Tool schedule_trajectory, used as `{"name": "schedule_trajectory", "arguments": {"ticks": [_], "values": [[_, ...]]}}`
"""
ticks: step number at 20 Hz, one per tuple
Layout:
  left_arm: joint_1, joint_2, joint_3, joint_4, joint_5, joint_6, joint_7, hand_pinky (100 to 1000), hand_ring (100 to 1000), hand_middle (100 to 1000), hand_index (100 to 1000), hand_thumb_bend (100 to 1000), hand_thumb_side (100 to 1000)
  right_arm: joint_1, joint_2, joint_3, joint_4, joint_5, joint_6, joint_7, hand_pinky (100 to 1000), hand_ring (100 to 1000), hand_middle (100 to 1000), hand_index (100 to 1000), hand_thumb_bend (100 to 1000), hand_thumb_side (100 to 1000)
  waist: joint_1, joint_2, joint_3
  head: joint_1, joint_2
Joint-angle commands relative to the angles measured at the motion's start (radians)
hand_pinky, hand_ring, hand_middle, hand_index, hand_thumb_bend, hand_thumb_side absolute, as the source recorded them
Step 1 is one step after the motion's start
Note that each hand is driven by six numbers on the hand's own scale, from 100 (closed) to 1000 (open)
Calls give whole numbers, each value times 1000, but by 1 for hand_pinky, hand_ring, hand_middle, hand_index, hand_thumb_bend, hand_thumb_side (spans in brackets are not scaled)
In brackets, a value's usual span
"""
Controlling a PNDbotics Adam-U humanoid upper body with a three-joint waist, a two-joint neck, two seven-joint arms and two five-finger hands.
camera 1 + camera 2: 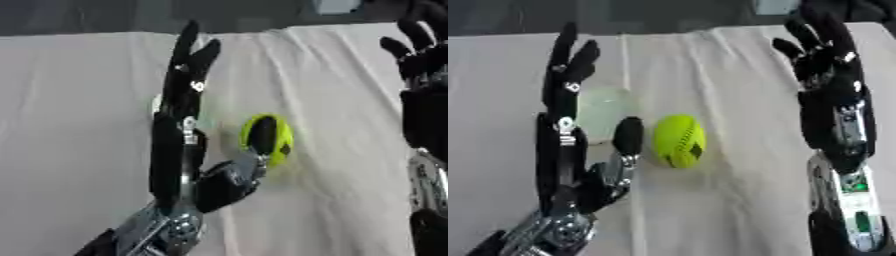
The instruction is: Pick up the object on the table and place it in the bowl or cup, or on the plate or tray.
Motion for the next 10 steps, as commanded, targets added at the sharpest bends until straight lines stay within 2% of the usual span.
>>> {"name": "schedule_trajectory", "arguments": {"ticks": [1,5,10], "values": [[-14,-4,-6,-17,4,-4,-5,798,870,1000,952,340,1000,-13,-8,3,-10,-3,-1,7,894,957,966,1000,100,829,0,-16,3,-6,-3],[-27,-9,-11,-17,8,-8,-10,794,866,1000,947,323,1000,-19,-9,4,-6,-4,-9,6,877,953,964,1000,100,830,-5,-12,11,-2,-11],[-40,-11,-17,-17,18,-9,-18,786,858,1000,941,314,1000,-30,-3,5,8,-7,-21,5,870,951,961,1000,100,827,-27,-15,32,17,-43]]}}
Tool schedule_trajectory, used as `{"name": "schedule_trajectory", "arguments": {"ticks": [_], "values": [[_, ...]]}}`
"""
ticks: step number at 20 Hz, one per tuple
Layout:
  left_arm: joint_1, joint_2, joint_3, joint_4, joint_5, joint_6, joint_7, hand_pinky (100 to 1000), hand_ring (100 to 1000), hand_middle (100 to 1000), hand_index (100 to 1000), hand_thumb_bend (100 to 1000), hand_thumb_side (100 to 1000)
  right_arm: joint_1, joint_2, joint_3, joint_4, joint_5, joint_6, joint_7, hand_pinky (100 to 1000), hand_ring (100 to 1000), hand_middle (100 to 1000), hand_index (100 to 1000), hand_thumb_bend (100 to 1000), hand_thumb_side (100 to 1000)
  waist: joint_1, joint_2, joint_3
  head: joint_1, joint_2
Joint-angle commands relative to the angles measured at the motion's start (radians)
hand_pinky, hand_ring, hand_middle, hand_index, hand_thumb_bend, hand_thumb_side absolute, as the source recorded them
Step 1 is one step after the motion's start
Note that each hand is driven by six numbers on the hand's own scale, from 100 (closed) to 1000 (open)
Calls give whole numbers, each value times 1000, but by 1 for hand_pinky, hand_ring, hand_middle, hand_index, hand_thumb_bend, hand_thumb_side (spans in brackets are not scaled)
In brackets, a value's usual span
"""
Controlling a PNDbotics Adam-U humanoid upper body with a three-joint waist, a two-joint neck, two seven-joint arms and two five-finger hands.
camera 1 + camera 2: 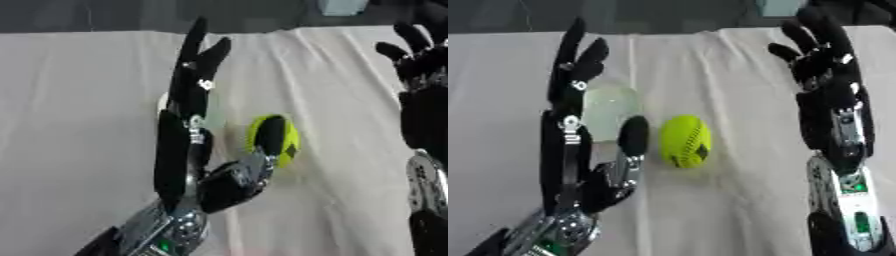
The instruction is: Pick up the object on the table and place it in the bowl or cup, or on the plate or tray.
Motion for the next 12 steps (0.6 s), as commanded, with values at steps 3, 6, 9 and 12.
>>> {"name": "schedule_trajectory", "arguments": {"ticks": [3,6,9,12], "values": [[-17,-3,-10,-17,24,-3,-4,784,856,1000,939,313,1000,-23,-1,0,5,-7,-16,-1,869,951,961,1000,100,827,-7,-19,-5,20,-35],[-23,-11,-15,-17,38,-6,-4,784,856,1000,938,314,1000,-19,-2,-1,9,-7,-16,-2,871,951,960,1000,100,829,3,-21,-25,24,-42],[-31,-16,-20,-17,52,-8,-3,782,853,1000,932,314,1000,-20,-2,2,6,-7,-12,-1,872,952,959,1000,100,831,12,-19,-33,23,-38],[-35,-18,-26,-17,65,-11,2,780,851,1000,930,316,1000,-22,-5,2,3,-6,-7,1,873,952,959,1000,100,831,20,-11,-35,23,-37]]}}
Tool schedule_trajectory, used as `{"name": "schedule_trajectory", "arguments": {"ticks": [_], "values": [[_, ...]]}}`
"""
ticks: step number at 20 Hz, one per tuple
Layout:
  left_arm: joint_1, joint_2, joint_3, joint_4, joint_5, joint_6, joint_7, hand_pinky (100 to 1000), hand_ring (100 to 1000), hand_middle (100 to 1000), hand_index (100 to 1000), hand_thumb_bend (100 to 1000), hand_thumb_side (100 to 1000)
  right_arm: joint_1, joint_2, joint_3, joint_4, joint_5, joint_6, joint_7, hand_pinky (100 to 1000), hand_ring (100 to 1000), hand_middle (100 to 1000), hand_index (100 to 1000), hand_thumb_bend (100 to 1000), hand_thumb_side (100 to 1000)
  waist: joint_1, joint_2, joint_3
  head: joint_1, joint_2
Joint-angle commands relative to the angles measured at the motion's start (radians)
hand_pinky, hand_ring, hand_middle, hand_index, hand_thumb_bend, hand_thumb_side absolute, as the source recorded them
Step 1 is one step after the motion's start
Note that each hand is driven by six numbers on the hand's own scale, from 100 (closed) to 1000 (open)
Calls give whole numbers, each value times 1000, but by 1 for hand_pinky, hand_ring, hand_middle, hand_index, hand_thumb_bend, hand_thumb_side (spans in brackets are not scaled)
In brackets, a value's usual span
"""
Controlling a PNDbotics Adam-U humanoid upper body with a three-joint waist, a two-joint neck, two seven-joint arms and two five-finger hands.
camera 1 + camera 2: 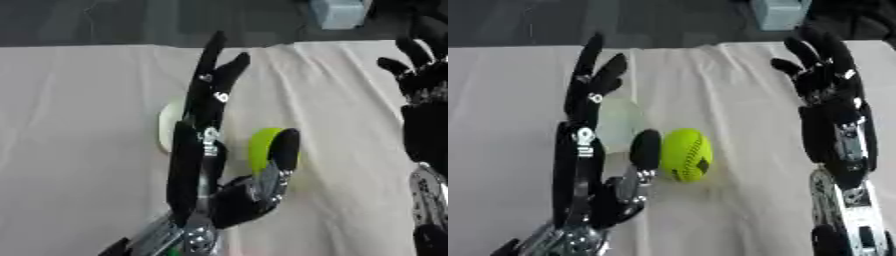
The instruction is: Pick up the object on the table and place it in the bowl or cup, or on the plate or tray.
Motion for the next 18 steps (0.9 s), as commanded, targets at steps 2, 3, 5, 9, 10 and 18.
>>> {"name": "schedule_trajectory", "arguments": {"ticks": [2,3,5,9,10,18], "values": [[-15,-3,-7,-17,16,-4,6,784,848,1000,924,404,1000,-13,-7,0,-17,0,3,4,874,953,959,1000,100,833,3,-6,-3,10,-12],[-13,-2,-8,-17,14,-1,4,778,834,1000,911,461,1000,-13,-7,-1,-18,1,4,4,875,953,959,1000,100,835,3,-2,-2,11,-12],[-14,9,-9,-17,4,17,-13,767,823,1000,905,499,1000,-13,-9,-3,-19,2,5,4,875,953,959,1000,100,836,4,5,-4,12,-11],[-25,79,-5,-17,-26,94,-136,736,807,1000,896,650,1000,-5,-16,-4,-16,7,7,6,877,955,959,1000,100,839,7,9,0,14,7],[-31,98,-1,-17,-30,110,-170,720,800,1000,902,682,1000,-2,-18,-4,-15,8,8,7,879,956,959,1000,100,841,9,8,2,14,10],[-76,302,44,-17,-43,123,-428,792,849,1000,941,729,1000,19,-27,-2,-13,11,17,15,880,957,957,1000,100,843,28,-3,6,15,29]]}}
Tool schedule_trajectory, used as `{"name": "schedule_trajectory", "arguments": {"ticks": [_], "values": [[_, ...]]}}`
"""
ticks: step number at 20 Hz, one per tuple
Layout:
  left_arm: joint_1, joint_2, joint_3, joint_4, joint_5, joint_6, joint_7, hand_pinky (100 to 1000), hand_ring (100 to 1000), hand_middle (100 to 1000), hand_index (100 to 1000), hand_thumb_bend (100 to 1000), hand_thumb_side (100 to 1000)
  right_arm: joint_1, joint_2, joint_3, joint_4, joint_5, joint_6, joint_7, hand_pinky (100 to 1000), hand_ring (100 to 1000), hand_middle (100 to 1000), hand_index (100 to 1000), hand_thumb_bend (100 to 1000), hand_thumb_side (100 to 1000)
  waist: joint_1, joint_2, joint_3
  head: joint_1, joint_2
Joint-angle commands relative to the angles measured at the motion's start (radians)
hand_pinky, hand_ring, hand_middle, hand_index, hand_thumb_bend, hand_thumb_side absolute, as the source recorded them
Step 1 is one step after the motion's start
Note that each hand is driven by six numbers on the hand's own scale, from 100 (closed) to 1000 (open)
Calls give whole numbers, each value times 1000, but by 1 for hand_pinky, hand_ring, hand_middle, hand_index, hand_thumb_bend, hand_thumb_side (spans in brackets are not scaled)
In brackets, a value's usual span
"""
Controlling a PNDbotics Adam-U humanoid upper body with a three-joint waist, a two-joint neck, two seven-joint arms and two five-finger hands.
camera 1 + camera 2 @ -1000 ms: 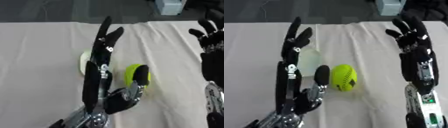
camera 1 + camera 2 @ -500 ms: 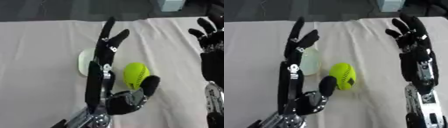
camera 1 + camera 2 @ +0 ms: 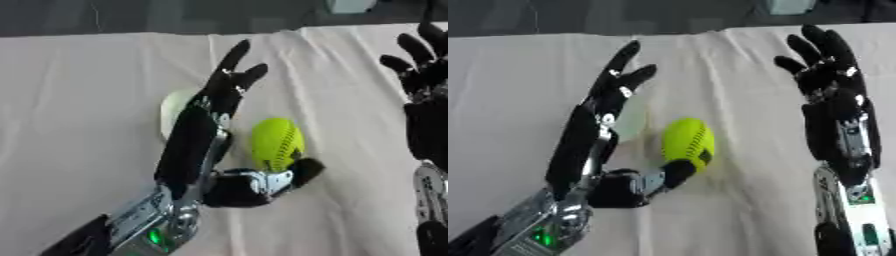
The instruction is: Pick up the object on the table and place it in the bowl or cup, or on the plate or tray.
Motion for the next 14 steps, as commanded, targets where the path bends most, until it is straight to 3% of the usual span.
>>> {"name": "schedule_trajectory", "arguments": {"ticks": [1,7,9,12,14], "values": [[-22,100,28,-17,-28,-8,-110,798,857,1000,946,756,1000,1,-17,-1,-12,4,5,4,880,957,957,1000,100,844,2,-24,-2,9,4],[-71,219,45,-17,-56,5,-345,750,880,1000,970,792,1000,10,-23,1,-9,4,9,14,878,954,956,1000,100,845,12,-28,-9,12,10],[-99,248,45,-17,-53,2,-405,785,914,1000,984,722,1000,11,-24,2,-8,3,10,18,878,954,956,1000,100,843,14,-29,-14,10,11],[-140,282,38,-17,-62,-15,-495,969,1000,1000,1000,509,1000,11,-26,3,-6,2,10,22,877,953,956,1000,100,843,17,-31,-19,8,13],[-166,303,28,-17,-78,-32,-576,1000,1000,1000,1000,484,1000,11,-27,4,-5,1,10,25,877,952,955,1000,100,843,20,-32,-22,7,15]]}}
